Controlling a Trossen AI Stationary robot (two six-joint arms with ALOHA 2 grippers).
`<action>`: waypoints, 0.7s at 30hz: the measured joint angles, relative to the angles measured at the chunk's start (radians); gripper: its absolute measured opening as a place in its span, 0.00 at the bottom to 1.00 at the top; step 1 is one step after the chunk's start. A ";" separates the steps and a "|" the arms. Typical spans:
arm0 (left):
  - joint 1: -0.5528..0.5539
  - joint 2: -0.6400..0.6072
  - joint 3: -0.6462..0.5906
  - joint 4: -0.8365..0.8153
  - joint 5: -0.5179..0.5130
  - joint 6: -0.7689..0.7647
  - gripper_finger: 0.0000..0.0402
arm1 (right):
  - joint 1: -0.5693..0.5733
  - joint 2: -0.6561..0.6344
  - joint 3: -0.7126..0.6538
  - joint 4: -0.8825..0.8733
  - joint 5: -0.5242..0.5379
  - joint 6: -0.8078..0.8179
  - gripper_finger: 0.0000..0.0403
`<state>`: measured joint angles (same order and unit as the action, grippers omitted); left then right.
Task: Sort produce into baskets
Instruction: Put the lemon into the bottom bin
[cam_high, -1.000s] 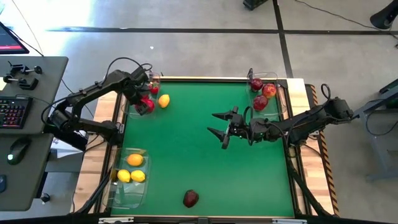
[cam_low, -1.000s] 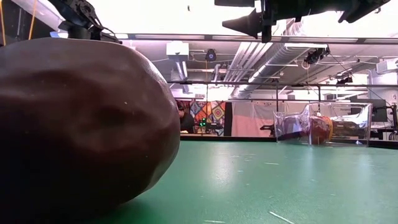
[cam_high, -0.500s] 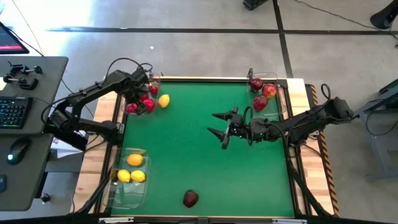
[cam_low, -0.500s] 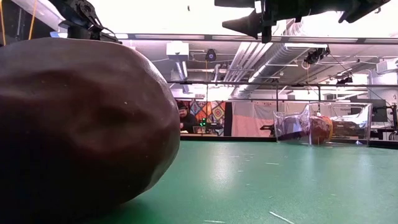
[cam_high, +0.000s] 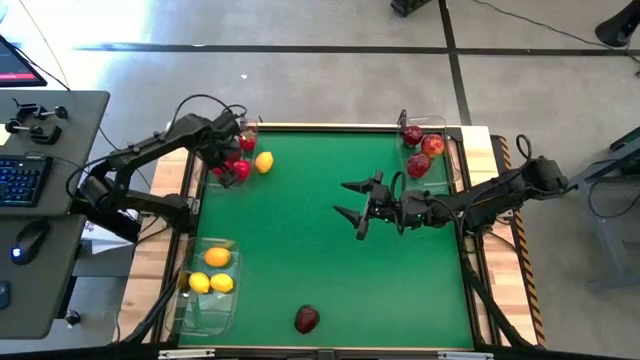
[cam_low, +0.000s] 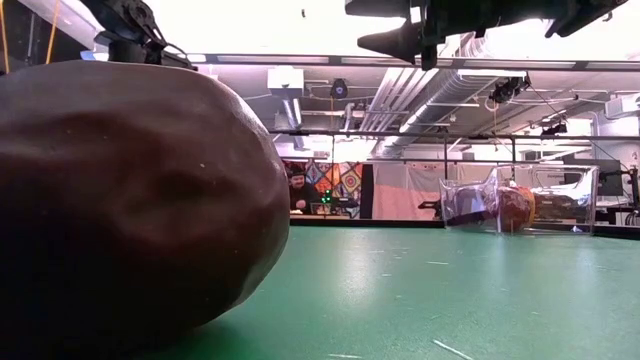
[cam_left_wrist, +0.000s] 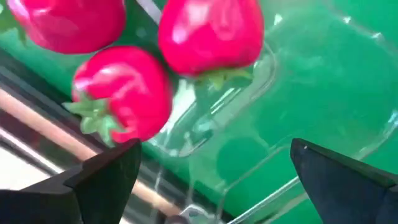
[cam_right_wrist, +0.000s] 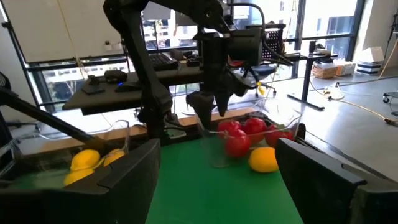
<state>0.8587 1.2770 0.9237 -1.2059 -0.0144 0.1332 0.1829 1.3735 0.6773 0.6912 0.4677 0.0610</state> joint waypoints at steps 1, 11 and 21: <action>-0.013 0.000 0.000 -0.007 -0.017 0.002 0.99 | 0.000 0.000 0.000 0.001 0.001 -0.003 0.76; -0.213 -0.073 0.000 0.070 -0.229 0.004 0.74 | 0.000 0.000 0.000 -0.009 0.055 -0.035 0.49; -0.409 -0.148 0.000 0.281 -0.122 -0.125 0.47 | 0.001 0.000 0.000 -0.031 0.054 -0.044 0.14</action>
<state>0.4495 1.1286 0.9234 -0.9248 -0.1364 0.0085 0.1837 1.3735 0.6773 0.6607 0.5215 0.0175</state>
